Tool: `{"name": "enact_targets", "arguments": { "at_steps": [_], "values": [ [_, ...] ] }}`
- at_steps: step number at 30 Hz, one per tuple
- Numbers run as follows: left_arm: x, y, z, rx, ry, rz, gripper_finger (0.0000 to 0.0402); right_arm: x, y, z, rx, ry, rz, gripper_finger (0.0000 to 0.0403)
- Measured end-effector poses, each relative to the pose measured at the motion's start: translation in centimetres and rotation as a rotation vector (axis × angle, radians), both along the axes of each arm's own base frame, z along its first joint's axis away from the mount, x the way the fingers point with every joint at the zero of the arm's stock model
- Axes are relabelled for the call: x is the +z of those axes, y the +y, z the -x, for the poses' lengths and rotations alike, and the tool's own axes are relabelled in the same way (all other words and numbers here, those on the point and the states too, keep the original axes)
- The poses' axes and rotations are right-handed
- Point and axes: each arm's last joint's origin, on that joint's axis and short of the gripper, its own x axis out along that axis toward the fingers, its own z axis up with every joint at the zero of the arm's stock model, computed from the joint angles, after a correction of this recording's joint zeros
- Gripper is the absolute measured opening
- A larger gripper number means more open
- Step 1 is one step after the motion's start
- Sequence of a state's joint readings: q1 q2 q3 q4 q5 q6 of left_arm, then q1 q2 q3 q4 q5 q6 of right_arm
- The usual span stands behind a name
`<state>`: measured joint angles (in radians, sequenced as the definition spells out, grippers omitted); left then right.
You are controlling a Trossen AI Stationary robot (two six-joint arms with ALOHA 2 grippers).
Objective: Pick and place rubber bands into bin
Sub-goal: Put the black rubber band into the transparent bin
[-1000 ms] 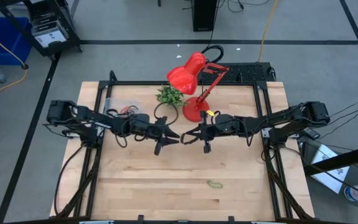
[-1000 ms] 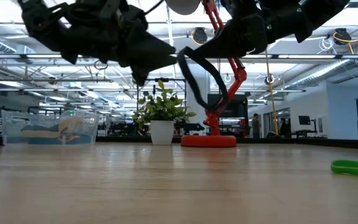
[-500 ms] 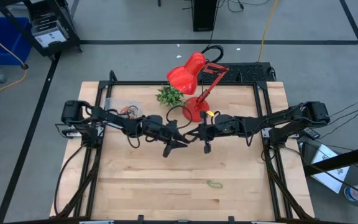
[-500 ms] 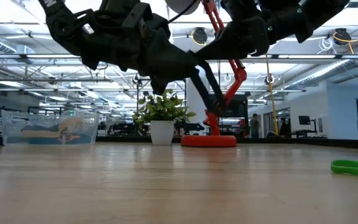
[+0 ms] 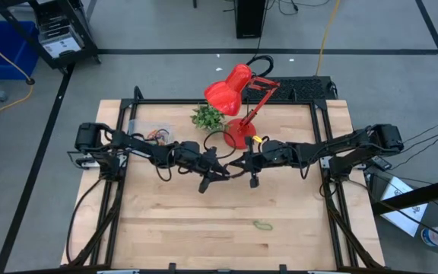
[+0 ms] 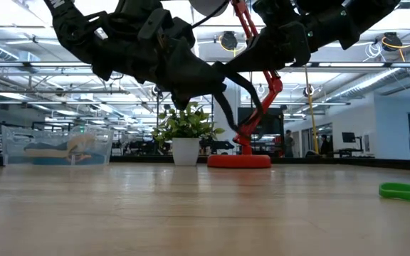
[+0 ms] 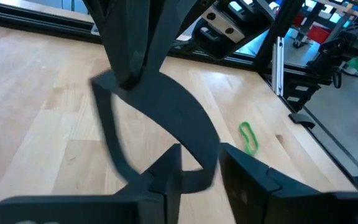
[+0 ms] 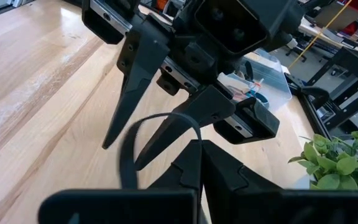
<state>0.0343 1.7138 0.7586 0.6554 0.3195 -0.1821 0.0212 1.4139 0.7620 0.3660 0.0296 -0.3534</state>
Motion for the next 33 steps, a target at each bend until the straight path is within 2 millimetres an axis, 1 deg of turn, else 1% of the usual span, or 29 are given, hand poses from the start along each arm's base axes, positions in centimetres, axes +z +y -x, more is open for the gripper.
{"name": "enact_targets", "arguments": {
  "at_steps": [3, 7, 9, 13, 16, 25, 29, 33],
  "values": [
    [-0.02, 0.02, 0.01, 0.002, 0.001, -0.005, 0.0085, 0.00, 0.00, 0.00, 0.000, 0.000, 0.000, 0.0000],
    [-0.02, 0.01, 0.00, -0.009, -0.010, -0.043, 0.0024, 0.00, 0.00, 0.00, 0.000, 0.000, 0.000, 0.0000],
    [-0.03, 0.01, 0.00, -0.014, -0.016, -0.063, 0.0009, 0.00, 0.00, 0.00, 0.000, 0.000, 0.000, 0.0000],
    [-0.09, 0.02, 0.03, -0.014, -0.009, -0.067, 0.0013, -0.05, 0.00, 0.02, 0.000, 0.005, 0.000, 0.0002],
    [-0.09, 0.02, 0.04, -0.014, -0.008, -0.066, 0.0006, -0.05, 0.01, 0.02, 0.004, 0.005, -0.002, 0.0010],
    [-0.20, 0.02, 0.07, -0.014, 0.005, -0.065, 0.0007, -0.06, 0.01, 0.02, 0.004, 0.005, -0.002, 0.0035],
    [-0.20, 0.02, 0.07, -0.014, 0.005, -0.065, 0.0009, -0.13, 0.01, 0.05, 0.004, 0.014, -0.002, 0.0061],
    [-0.21, 0.03, 0.07, -0.008, 0.005, -0.068, 0.0007, -0.33, 0.01, 0.13, 0.003, 0.036, -0.002, 0.0103]
  ]
}}
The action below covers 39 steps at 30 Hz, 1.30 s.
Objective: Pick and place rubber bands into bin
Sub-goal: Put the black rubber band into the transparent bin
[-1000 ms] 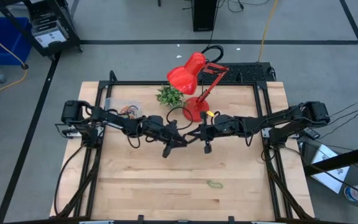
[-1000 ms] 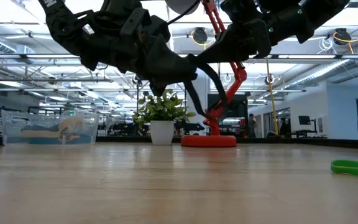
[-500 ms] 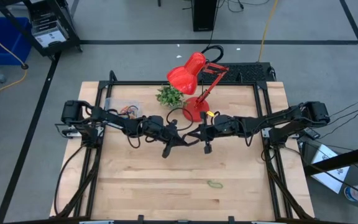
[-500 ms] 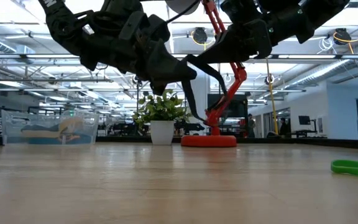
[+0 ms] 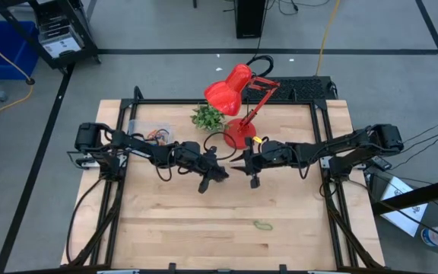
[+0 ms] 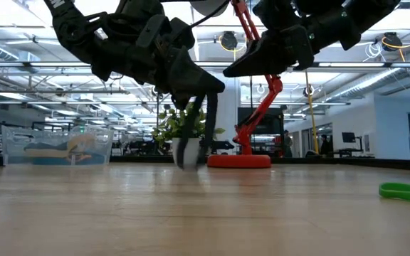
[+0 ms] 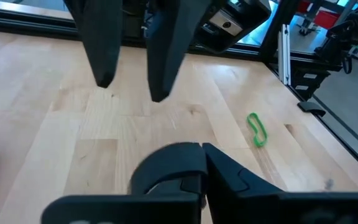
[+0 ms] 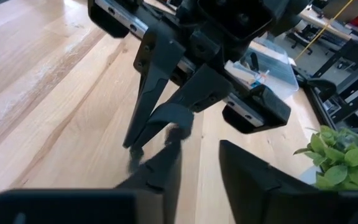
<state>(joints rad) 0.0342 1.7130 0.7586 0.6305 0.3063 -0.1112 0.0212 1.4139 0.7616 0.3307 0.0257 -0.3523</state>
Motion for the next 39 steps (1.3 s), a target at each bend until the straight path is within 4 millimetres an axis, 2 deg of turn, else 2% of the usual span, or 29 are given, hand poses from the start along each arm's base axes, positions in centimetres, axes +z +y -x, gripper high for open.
{"name": "enact_targets", "arguments": {
  "at_steps": [5, 10, 15, 22, 28, 33, 39],
  "values": [
    [0.0, 0.0, 0.0, 0.001, 0.000, 0.000, 0.0011, 0.0, 0.0, 0.0, -0.018, 0.004, -0.042, 0.0157],
    [0.1, 0.1, 0.1, 0.008, 0.013, 0.011, 0.0009, -0.2, 0.0, 0.1, -0.021, 0.019, -0.049, 0.0185],
    [2.2, 1.0, 1.7, 0.073, 0.082, -0.008, 0.0005, -0.6, 0.0, 0.3, -0.044, 0.069, -0.093, 0.0192],
    [7.7, 1.4, 6.1, 0.259, 0.072, -0.167, 0.0005, -1.2, 0.0, 0.6, -0.050, 0.134, -0.091, 0.0186],
    [11.4, 2.0, 11.9, 0.584, 0.122, -0.263, 0.0005, -1.2, 0.0, 0.6, -0.051, 0.140, -0.089, 0.0189],
    [12.3, 2.4, 15.8, 0.820, 0.180, -0.284, 0.0004, -1.2, 0.0, 0.6, -0.050, 0.139, -0.086, 0.0186],
    [11.6, 2.6, 18.3, 1.011, 0.299, -0.284, 0.0004, -1.2, 0.0, 0.6, -0.051, 0.140, -0.087, 0.0187]
  ]
}}
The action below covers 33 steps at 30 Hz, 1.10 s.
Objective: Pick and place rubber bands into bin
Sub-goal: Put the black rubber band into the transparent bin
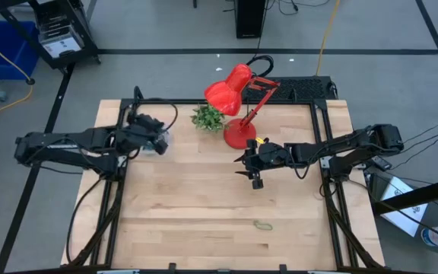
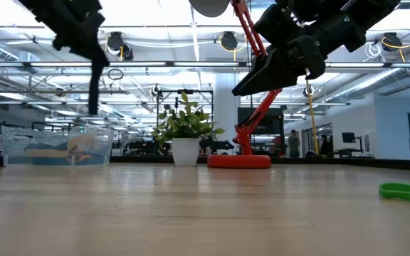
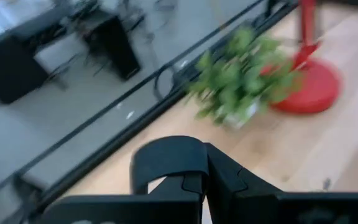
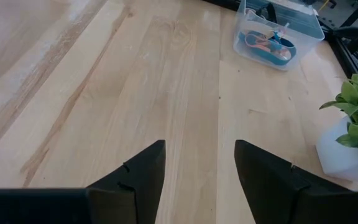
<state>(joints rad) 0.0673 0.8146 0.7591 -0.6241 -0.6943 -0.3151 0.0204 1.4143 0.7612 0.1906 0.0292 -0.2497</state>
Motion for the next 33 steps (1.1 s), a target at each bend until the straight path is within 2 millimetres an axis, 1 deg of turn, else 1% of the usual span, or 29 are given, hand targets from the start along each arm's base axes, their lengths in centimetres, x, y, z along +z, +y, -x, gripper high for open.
{"name": "enact_targets", "arguments": {
  "at_steps": [5, 8, 11, 15, 21, 25, 28, 30, 33],
  "values": [
    [-1.5, 0.1, 0.7, 0.130, 0.081, 0.059, 0.0006, 0.0, 0.0, 0.0, -0.001, 0.000, -0.001, 0.0189],
    [-3.1, 0.2, 1.1, 0.206, 0.117, 0.066, 0.0004, 0.0, 0.0, 0.0, -0.001, 0.001, -0.001, 0.0186],
    [-4.8, 0.3, 1.4, 0.247, 0.127, 0.097, 0.0009, 0.0, 0.0, 0.0, -0.001, 0.001, -0.001, 0.0186],
    [-7.1, 0.6, 2.0, 0.313, 0.148, 0.132, 0.0004, 0.0, 0.0, 0.0, -0.001, 0.001, -0.001, 0.0187],
    [-10.0, 0.9, 2.7, 0.358, 0.160, 0.227, 0.0011, 0.0, 0.0, 0.0, -0.001, 0.001, -0.002, 0.0183],
    [-11.4, 1.1, 3.0, 0.360, 0.158, 0.279, 0.0005, 0.0, 0.0, 0.0, -0.001, 0.001, -0.002, 0.0184],
    [-12.2, 1.2, 3.1, 0.352, 0.147, 0.326, 0.0015, 0.0, 0.0, 0.0, -0.001, 0.000, -0.002, 0.0187],
    [-12.5, 1.3, 3.1, 0.352, 0.135, 0.337, 0.0021, 0.0, 0.0, 0.0, -0.001, 0.001, -0.002, 0.0186],
    [-12.9, 1.4, 3.1, 0.352, 0.121, 0.336, 0.0018, 0.0, 0.0, 0.0, -0.001, 0.000, -0.002, 0.0184]
  ]
}}
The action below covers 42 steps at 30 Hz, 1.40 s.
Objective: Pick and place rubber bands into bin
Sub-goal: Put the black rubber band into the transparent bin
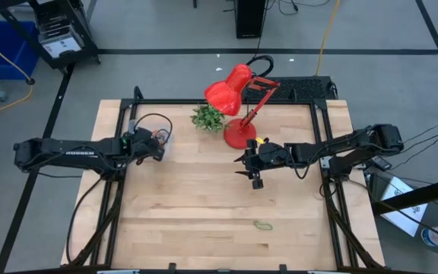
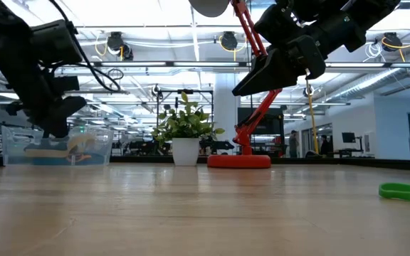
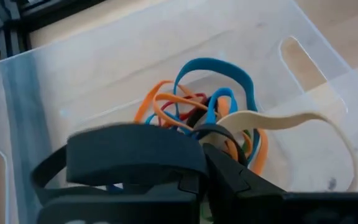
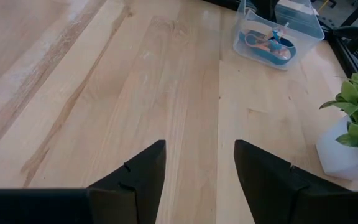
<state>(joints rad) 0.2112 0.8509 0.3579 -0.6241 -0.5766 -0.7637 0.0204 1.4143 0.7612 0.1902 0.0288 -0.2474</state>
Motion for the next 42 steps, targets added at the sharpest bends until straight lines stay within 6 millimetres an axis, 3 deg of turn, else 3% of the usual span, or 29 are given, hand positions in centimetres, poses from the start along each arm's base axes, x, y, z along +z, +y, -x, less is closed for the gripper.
{"name": "enact_targets", "arguments": {
  "at_steps": [7, 20, 31, 37, 42],
  "values": [
    [0.1, 0.1, -0.2, -0.022, -0.003, -0.015, 0.0010, 0.0, 0.0, 0.0, 0.000, 0.000, 0.000, 0.0186],
    [0.2, 0.1, -0.5, -0.066, -0.006, -0.029, 0.0094, 0.0, 0.0, 0.0, 0.000, 0.000, 0.000, 0.0186],
    [0.3, 0.2, -0.6, -0.095, -0.001, -0.045, 0.0196, 0.0, 0.0, 0.0, -0.002, 0.001, -0.003, 0.0185],
    [1.7, 0.4, -1.6, -0.133, -0.070, -0.089, 0.0218, 0.0, 0.1, 0.0, -0.037, 0.001, -0.072, 0.0186],
    [1.8, 0.2, -1.7, -0.175, -0.078, -0.041, 0.0218, -0.1, 0.1, 0.1, -0.041, 0.009, -0.079, 0.0183]
  ]
}}
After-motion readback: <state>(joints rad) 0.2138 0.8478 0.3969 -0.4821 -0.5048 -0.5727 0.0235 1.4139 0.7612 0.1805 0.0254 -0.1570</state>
